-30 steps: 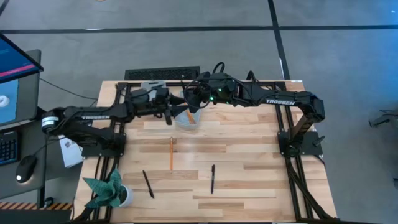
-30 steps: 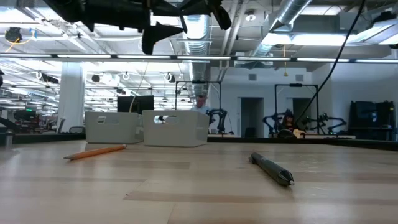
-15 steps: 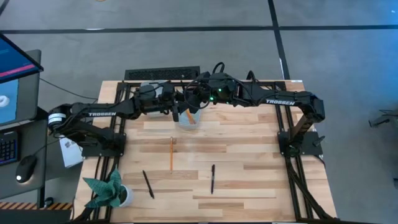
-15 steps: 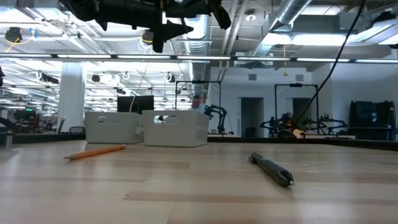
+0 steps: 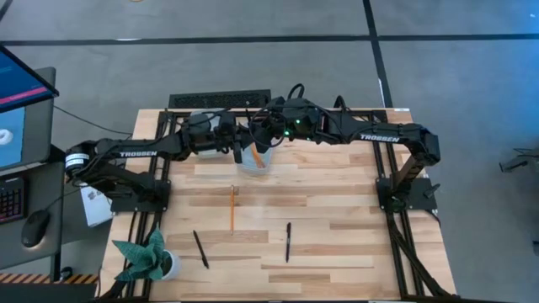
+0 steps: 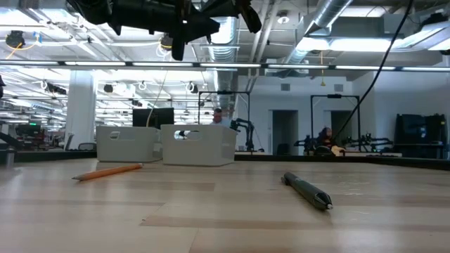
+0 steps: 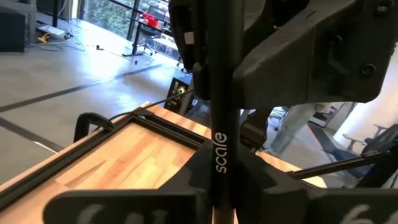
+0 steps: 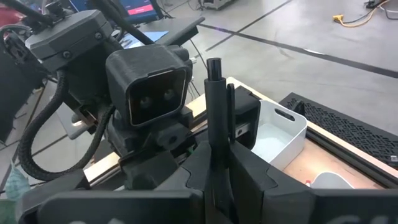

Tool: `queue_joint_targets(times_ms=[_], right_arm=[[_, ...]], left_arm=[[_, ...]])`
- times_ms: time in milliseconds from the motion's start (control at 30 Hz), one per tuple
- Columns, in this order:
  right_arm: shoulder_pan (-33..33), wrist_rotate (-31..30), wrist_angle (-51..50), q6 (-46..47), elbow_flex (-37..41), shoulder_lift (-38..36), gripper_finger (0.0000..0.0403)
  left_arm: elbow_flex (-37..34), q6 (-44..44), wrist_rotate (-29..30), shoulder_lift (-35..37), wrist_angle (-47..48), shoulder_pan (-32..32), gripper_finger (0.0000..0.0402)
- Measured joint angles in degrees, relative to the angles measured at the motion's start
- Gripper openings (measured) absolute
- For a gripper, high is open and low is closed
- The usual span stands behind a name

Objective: Sort pens & pencils
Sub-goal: Put the top black pen into the left gray bin

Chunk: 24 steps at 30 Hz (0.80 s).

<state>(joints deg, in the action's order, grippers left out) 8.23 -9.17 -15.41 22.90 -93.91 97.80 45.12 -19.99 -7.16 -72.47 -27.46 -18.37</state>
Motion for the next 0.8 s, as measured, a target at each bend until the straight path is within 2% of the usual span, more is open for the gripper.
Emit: queue_joint_targets(times_ms=[133, 333, 633, 800], right_arm=[[0.0, 0.02, -0.01, 0.01, 0.0, 0.0, 0.0066], [0.03, 0.17, 0.03, 0.63, 0.0, 0.0, 0.0066], [0.02, 0.17, 0.05, -0.49, 0.02, 0.0, 0.0067], [0.02, 0.2, 0.05, -0.38, 0.01, 0.0, 0.0087]], left_arm=[[-0.02, -0.01, 0.29, 0.0, -0.02, -0.02, 0.0016], [-0.02, 0.14, 0.29, 0.0, -0.3, 0.0, 0.0043], [-0.02, 0.03, 0.33, 0.02, -0.22, -0.02, 0.0017], [-0.02, 0.05, 0.35, 0.02, -0.24, 0.0, 0.0027]])
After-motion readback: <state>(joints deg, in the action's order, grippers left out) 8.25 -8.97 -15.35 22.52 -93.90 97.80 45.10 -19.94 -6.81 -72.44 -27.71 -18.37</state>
